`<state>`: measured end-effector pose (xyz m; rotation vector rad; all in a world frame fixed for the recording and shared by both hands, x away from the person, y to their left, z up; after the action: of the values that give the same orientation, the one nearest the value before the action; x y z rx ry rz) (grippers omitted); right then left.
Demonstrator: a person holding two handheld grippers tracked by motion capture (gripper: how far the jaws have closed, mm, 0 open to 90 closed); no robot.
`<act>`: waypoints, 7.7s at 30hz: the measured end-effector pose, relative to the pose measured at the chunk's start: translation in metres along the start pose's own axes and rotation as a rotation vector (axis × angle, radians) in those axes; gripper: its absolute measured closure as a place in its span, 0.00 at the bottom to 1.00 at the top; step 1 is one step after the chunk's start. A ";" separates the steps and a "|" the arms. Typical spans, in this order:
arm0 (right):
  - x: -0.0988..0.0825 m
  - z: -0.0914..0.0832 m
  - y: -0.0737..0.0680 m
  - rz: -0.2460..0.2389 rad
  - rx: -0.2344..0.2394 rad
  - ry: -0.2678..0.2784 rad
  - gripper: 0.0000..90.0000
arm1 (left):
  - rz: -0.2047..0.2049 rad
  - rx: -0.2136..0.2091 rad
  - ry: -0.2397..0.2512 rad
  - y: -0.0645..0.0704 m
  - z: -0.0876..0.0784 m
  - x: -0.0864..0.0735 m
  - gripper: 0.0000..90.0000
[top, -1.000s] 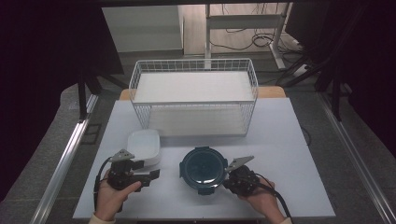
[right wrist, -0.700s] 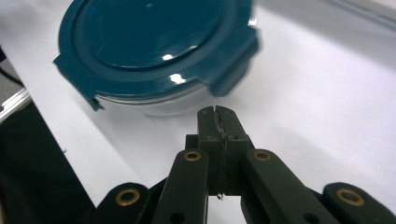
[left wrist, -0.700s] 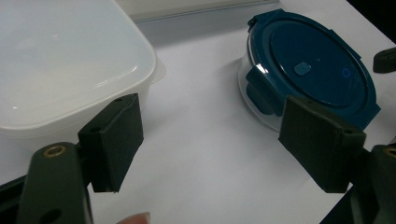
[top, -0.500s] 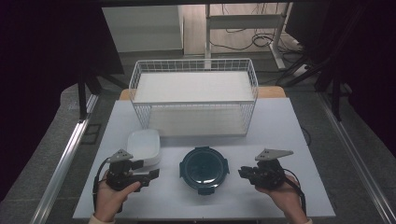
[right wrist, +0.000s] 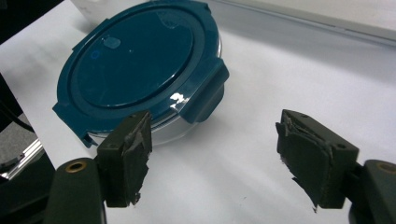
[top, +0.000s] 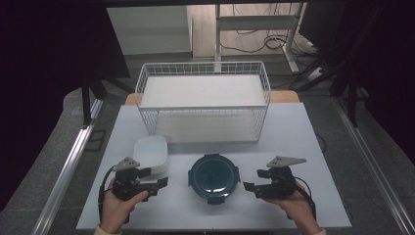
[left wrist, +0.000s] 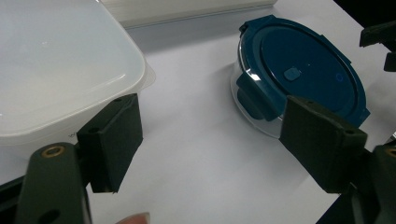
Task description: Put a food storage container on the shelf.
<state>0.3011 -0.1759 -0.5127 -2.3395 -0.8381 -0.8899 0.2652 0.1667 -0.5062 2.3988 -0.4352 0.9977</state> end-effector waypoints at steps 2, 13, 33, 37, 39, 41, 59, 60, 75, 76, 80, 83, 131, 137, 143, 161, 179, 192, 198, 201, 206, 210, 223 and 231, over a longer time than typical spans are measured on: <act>0.000 -0.001 0.001 0.012 -0.005 0.002 0.25 | -0.008 -0.002 0.002 0.000 0.001 0.000 0.22; 0.019 -0.008 -0.003 0.055 0.021 0.012 0.19 | -0.040 -0.049 0.001 0.012 0.002 0.014 0.16; 0.037 0.029 -0.005 0.191 0.100 -0.022 0.14 | -0.139 -0.166 -0.058 0.035 0.042 0.021 0.14; 0.033 0.037 -0.003 0.242 0.130 -0.032 0.13 | -0.167 -0.200 -0.084 0.037 0.052 0.015 0.14; 0.032 0.038 -0.003 0.247 0.129 -0.033 0.13 | -0.177 -0.209 -0.092 0.038 0.054 0.013 0.14; 0.029 0.039 -0.002 0.272 0.130 -0.035 0.11 | -0.209 -0.230 -0.099 0.038 0.060 0.011 0.13; 0.020 0.063 -0.012 0.340 0.187 -0.084 0.10 | -0.307 -0.301 -0.169 0.048 0.095 0.003 0.10; 0.020 0.064 -0.012 0.349 0.192 -0.085 0.10 | -0.310 -0.302 -0.170 0.048 0.096 0.003 0.10; 0.012 0.075 -0.016 0.424 0.244 -0.122 0.18 | -0.409 -0.362 -0.204 0.046 0.110 -0.005 0.20; 0.012 0.075 -0.016 0.430 0.247 -0.122 0.19 | -0.407 -0.366 -0.211 0.048 0.110 -0.006 0.23; 0.013 0.074 -0.014 0.436 0.251 -0.123 0.21 | -0.400 -0.344 -0.195 0.047 0.107 -0.004 0.28; 0.013 0.074 -0.013 0.443 0.251 -0.123 0.22 | -0.403 -0.333 -0.185 0.046 0.105 -0.003 0.31; 0.036 0.041 -0.031 0.353 0.239 0.026 0.38 | -0.280 -0.273 -0.084 0.059 0.059 0.019 0.44; 0.043 0.034 -0.034 0.334 0.246 0.049 0.38 | -0.240 -0.258 -0.066 0.064 0.051 0.027 0.44; 0.052 0.031 -0.036 0.290 0.235 0.053 0.38 | -0.240 -0.271 -0.060 0.062 0.048 0.031 0.44; 0.079 0.017 -0.035 0.281 0.229 0.107 0.39 | -0.186 -0.273 -0.058 0.062 0.037 0.068 0.45; 0.124 0.003 -0.028 0.257 0.207 0.143 0.39 | -0.161 -0.296 -0.031 0.057 0.028 0.114 0.45; 0.158 -0.012 -0.028 0.227 0.195 0.165 0.39 | -0.154 -0.309 0.000 0.058 0.016 0.147 0.45; 0.172 -0.017 -0.027 0.216 0.187 0.165 0.40 | -0.157 -0.317 -0.002 0.056 0.013 0.159 0.45; 0.177 -0.017 -0.027 0.223 0.194 0.164 0.40 | -0.152 -0.309 0.003 0.055 0.011 0.164 0.45; 0.184 -0.019 -0.027 0.215 0.193 0.162 0.40 | -0.156 -0.313 0.004 0.054 0.008 0.169 0.45; 0.191 -0.021 -0.027 0.211 0.194 0.157 0.40 | -0.155 -0.313 0.010 0.054 0.006 0.175 0.45; 0.213 -0.029 -0.021 0.219 0.188 0.154 0.41 | -0.156 -0.328 0.004 0.052 0.005 0.200 0.45; 0.224 -0.028 -0.015 0.230 0.183 0.143 0.40 | -0.158 -0.328 0.004 0.048 0.008 0.211 0.45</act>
<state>0.4133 -0.1011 -0.3310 -2.1337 -0.5541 -0.8335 0.3916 0.1021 -0.3421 2.0999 -0.3692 0.7933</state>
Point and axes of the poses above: each handheld gripper's, and its own axes: z roughly forward along the jaws, x roughly out of its top, y roughly to its right, the point moved 7 cm from there along z, roughly forward along the jaws
